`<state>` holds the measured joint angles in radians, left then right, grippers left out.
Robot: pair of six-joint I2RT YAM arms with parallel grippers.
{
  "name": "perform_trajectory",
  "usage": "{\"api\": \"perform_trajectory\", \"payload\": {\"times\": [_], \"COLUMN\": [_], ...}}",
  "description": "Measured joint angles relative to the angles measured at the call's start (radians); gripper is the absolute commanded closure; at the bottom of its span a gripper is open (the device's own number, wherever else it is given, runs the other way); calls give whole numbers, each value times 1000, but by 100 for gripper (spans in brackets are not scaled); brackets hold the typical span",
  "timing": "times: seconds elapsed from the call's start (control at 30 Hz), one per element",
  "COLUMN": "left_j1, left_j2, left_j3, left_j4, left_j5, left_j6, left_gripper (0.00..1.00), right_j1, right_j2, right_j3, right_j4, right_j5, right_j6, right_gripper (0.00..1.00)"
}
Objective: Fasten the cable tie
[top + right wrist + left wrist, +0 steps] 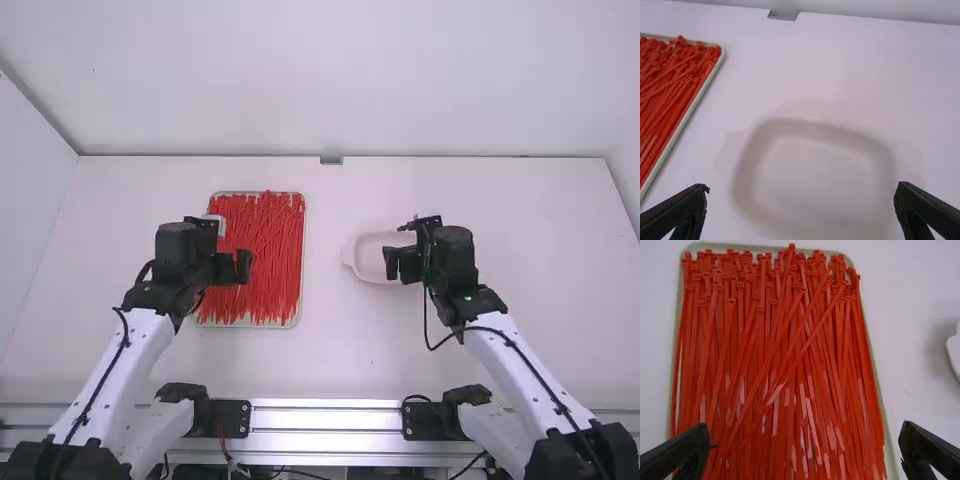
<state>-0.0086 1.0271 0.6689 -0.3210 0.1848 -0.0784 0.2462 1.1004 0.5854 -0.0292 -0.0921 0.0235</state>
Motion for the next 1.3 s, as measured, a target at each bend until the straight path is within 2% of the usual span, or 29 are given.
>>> {"api": "perform_trajectory", "payload": {"times": [0.37,0.7,0.93,1.13,1.23,1.3], "left_j1": [0,-44,-74,-74,-74,-74], "left_j2": [210,298,345,466,583,626], "left_j3": [234,266,291,453,605,654], "left_j4": [-62,-13,33,-73,-141,-156], "left_j5": [49,92,2,-32,-35,-37], "left_j6": [105,265,269,264,283,289], "left_gripper": [1,1,1,1,1,1], "right_j1": [6,-14,-25,-25,-24,-25], "right_j2": [0,0,0,0,0,0], "right_j3": [1,1,1,1,1,1], "right_j4": [3,2,3,3,3,2], "right_j5": [27,28,31,32,31,32], "right_j6": [-4,-4,-3,-8,-6,-6], "right_gripper": [0,0,0,0,0,0]}}
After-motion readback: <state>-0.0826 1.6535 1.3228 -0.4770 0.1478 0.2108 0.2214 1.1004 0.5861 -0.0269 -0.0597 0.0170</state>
